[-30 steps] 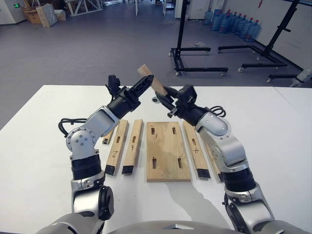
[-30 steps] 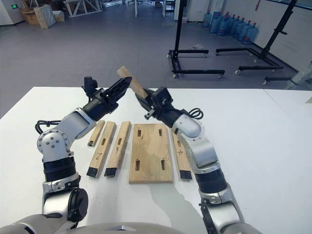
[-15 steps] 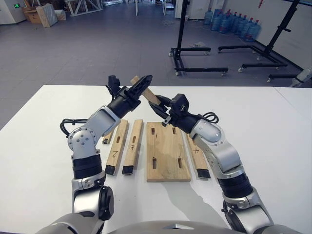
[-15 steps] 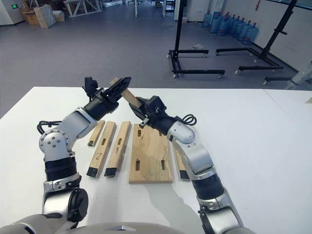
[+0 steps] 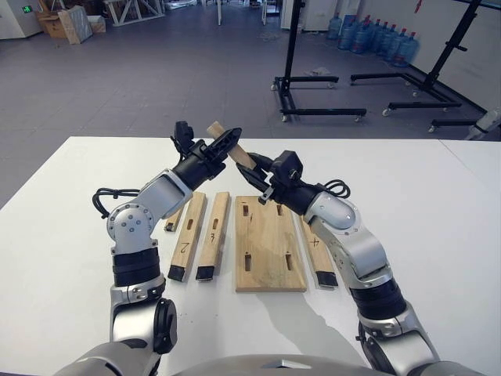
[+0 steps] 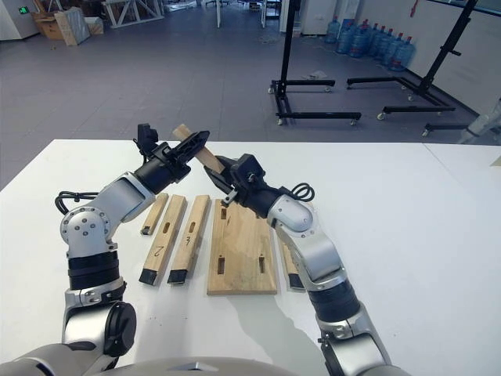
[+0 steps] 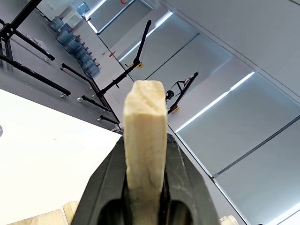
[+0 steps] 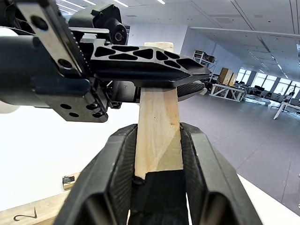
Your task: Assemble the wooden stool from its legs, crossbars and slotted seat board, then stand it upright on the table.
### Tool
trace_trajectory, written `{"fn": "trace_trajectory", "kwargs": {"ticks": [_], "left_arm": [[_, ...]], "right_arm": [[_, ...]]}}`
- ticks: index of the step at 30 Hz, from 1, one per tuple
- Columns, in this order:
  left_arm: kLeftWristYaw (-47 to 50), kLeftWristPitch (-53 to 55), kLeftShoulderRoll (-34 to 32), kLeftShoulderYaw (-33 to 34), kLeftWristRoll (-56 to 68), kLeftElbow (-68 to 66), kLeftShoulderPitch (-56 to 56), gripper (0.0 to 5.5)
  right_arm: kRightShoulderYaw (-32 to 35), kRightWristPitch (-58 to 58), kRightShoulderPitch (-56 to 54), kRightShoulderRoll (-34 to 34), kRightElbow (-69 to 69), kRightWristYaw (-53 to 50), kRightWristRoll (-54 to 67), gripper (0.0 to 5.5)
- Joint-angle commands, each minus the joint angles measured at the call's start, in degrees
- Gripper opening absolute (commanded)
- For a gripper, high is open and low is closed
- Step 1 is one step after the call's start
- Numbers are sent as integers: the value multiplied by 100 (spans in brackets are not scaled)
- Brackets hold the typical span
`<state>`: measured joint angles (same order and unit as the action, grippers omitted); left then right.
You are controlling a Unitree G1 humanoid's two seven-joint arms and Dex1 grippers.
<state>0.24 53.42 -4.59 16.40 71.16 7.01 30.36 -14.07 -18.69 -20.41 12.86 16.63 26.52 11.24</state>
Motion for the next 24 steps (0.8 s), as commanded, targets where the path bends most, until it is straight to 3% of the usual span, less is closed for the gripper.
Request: {"fn": "trace_trajectory", "kwargs": {"ticks": [1,5,6,11,13,18,21,24], "left_arm": [[73,-111,-75,-5,-145,-37,1,39],[40,-160,-169,-45,-374,-66,-21,39],[12,-171,-193,-58,-440,-68,-26,39],[-188,-287,-416,-219,-988,-4,-122,39],[-279,-328,-643,-281,-1300,115,-219,39],[-654,-815,-1932,-354,-2777,1056,-1405,39],[-703,-1223,-1722,-314,-3064,1073,-1767,39],[-551,-1521,-1237,-270,-3107,1012,-1949,39]], "right_arm": [[-68,-151,96,31,84,76,-19,129],[-155,-595,159,100,129,186,111,129],[-151,-755,168,113,135,169,136,168],[74,-1563,86,368,306,409,495,260],[381,-1778,115,652,439,512,613,289],[1707,-2022,734,1437,585,522,863,402],[1974,-1983,868,1195,491,88,829,453],[1895,-1989,737,876,264,-216,810,453]]}}
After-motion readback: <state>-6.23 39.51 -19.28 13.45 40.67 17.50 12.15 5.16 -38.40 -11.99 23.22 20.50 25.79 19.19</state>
